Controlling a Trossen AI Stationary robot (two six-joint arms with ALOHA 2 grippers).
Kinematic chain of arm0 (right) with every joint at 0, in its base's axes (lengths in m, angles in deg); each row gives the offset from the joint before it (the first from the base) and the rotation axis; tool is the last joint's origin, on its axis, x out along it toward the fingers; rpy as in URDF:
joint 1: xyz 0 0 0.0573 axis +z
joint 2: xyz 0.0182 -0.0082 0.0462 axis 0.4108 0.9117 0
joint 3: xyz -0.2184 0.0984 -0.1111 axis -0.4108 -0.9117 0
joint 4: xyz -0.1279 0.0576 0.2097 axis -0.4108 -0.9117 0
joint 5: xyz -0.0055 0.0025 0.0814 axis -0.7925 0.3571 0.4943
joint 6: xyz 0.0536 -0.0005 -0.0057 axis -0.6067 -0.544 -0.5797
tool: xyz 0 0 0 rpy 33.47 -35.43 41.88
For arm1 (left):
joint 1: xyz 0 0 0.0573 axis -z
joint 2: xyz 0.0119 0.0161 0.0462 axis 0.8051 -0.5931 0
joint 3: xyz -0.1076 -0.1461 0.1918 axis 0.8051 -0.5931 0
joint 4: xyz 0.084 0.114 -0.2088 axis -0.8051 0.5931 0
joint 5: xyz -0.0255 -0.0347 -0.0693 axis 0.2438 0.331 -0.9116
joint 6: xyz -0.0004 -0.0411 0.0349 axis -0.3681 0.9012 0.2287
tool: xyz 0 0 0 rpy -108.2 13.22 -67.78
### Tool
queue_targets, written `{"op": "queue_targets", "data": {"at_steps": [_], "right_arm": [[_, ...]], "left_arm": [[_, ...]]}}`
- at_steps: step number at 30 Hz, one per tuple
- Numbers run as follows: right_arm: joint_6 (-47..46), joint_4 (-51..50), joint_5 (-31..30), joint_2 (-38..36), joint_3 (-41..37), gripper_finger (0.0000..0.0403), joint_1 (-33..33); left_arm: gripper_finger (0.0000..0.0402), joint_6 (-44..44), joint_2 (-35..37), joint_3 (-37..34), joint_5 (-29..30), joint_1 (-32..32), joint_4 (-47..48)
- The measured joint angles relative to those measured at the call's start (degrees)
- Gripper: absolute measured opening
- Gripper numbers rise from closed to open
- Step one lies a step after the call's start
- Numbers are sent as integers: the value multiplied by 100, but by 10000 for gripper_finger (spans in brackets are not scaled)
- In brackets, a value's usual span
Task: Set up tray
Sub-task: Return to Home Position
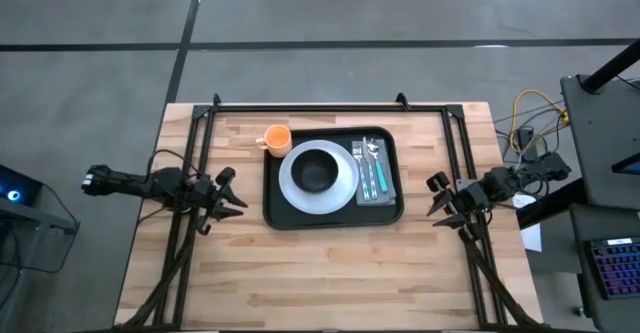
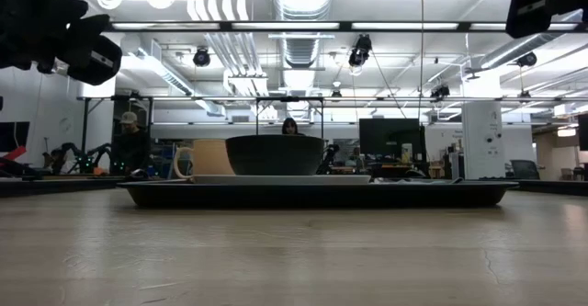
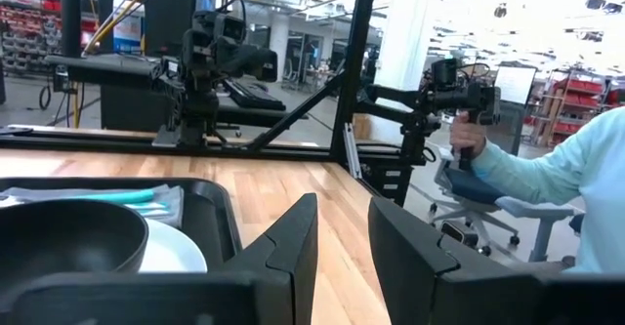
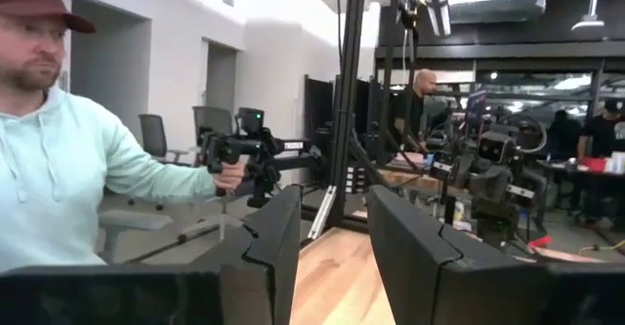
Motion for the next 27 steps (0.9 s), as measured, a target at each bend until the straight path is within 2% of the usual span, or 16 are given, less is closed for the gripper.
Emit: {"op": "queue_targets", "data": {"at_steps": [14, 21, 23, 24, 27], "right_arm": [[-320, -97, -2, 2, 0, 106, 0], [-162, -88, -35, 13, 0, 98, -7], [75, -163, -352, 13, 2, 95, -26], [-15, -285, -716, 15, 5, 94, -24], [-688, -825, -2371, 10, 9, 91, -27]], "left_arm": [[76, 80, -15, 46, 102, 0, -133], [76, 80, -91, 46, 112, 0, -133], [76, 78, -135, 46, 114, 0, -129], [76, 75, -174, 46, 121, -2, -129], [76, 79, -271, 7, 352, 0, -130]]}}
